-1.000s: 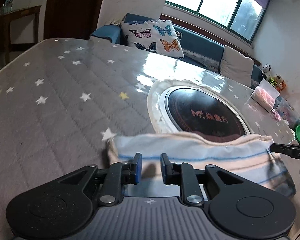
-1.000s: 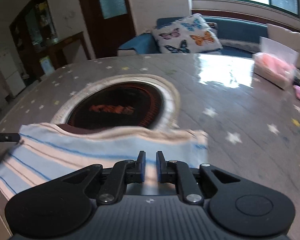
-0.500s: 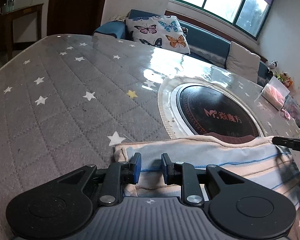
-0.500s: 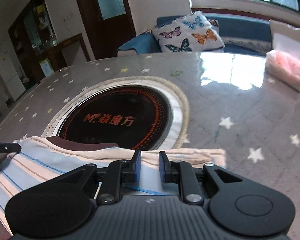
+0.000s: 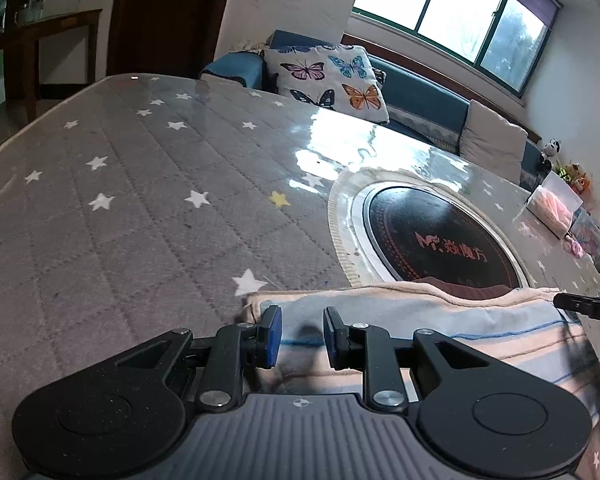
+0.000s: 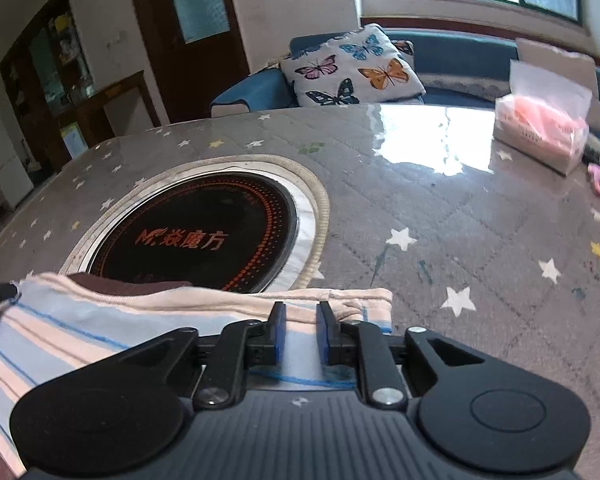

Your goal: Fold clothes

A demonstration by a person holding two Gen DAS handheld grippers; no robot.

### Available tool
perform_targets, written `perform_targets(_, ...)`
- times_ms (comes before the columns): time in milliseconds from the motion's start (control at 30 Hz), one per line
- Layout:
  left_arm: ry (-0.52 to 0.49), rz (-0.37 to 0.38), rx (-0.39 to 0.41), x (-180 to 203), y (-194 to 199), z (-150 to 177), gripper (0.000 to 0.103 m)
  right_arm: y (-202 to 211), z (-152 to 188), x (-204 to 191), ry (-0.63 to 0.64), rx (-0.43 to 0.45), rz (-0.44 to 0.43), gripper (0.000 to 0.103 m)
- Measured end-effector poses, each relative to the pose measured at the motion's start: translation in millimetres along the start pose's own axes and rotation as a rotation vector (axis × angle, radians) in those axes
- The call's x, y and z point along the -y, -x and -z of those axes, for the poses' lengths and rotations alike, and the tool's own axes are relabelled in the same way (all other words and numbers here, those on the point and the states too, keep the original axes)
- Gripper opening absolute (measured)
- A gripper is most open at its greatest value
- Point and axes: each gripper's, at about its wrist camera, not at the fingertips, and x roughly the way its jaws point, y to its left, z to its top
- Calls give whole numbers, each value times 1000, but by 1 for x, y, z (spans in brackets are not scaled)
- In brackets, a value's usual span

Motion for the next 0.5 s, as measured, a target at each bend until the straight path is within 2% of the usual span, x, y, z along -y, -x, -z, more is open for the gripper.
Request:
perform_targets(67, 0, -5, 10, -2, 5, 1, 34, 8, 1, -10, 34, 4, -8, 19)
perform_targets(100, -4, -21, 17, -2, 7, 2, 48, 11, 1, -16, 46, 3, -23, 20)
perform_targets(133, -12, -40, 23, -2, 8, 3, 50, 15, 1, -22, 62, 1, -41, 24)
perform_targets(200, -20, -42, 12, -5, 5, 3, 49, 21, 3, -38, 105, -2, -73, 27)
perform_targets(333, -19, -65, -9, -11, -2, 4, 47, 31, 9, -84, 220, -17, -179, 27)
perform_targets(500, 6, -64, 1, -21, 6, 8, 48, 38, 17, -145, 353, -45, -301, 31)
